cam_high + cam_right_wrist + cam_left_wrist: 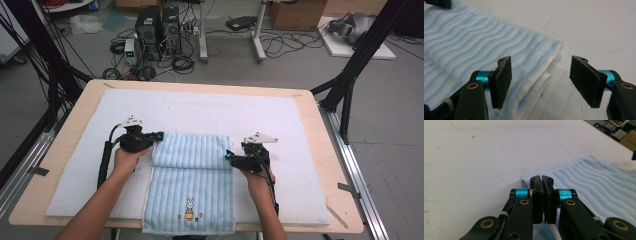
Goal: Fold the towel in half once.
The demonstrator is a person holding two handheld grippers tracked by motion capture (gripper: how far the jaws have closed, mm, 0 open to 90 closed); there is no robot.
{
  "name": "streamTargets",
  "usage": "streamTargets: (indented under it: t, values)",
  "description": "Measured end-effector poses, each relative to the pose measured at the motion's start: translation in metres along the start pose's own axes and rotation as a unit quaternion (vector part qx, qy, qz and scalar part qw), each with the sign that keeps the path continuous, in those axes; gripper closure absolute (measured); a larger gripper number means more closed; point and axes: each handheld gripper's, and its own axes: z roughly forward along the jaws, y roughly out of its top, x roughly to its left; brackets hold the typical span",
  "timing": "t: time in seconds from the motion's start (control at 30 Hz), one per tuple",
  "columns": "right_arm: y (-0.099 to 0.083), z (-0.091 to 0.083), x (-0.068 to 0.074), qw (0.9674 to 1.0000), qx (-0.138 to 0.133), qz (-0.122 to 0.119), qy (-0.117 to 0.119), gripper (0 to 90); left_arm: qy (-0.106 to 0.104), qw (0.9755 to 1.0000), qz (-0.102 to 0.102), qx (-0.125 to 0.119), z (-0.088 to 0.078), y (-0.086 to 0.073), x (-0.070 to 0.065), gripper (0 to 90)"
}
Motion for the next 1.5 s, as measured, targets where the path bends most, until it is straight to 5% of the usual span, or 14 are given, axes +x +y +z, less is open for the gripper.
streamTargets:
  t: [0.17, 0.4, 0.47, 0.57, 0.67, 0.87, 1.07, 1.5]
  values:
    - [0.021, 0.025, -0.01, 0.9994, 0.028, 0.019, -0.004, 40.3, -0.007, 0.9999, -0.002, -0.009, -0.003, 0.001, 0.0, 87.0]
    - [0.032, 0.069, -0.008, 0.9954, 0.093, 0.02, -0.008, 45.9, -0.013, 0.9998, -0.004, -0.015, -0.004, 0.002, -0.001, 87.0]
    - [0.032, 0.076, -0.007, 0.9949, 0.099, 0.017, -0.01, 54.1, -0.013, 0.9998, -0.004, -0.018, -0.005, 0.002, -0.001, 87.0]
    - [0.034, 0.076, -0.006, 0.9945, 0.102, -0.014, -0.017, 81.9, -0.013, 0.9996, -0.005, -0.023, -0.007, 0.002, 0.0, 87.0]
    - [0.036, 0.071, -0.001, 0.993, 0.099, -0.054, -0.036, 85.2, -0.018, 0.9993, -0.004, -0.032, -0.011, 0.004, -0.002, 87.1]
    - [0.043, 0.045, 0.002, 0.9977, 0.034, -0.052, -0.025, 85.1, -0.03, 0.9984, 0.009, -0.048, -0.025, 0.006, -0.011, 87.1]
    - [0.038, 0.01, 0.013, 0.9973, -0.003, -0.073, -0.008, 85.1, -0.044, 0.9974, 0.011, -0.056, -0.044, -0.006, -0.017, 87.1]
    - [-0.012, -0.031, 0.028, 0.9962, -0.023, -0.074, 0.039, 85.1, -0.096, 0.9944, 0.037, -0.023, -0.067, -0.039, -0.042, 87.0]
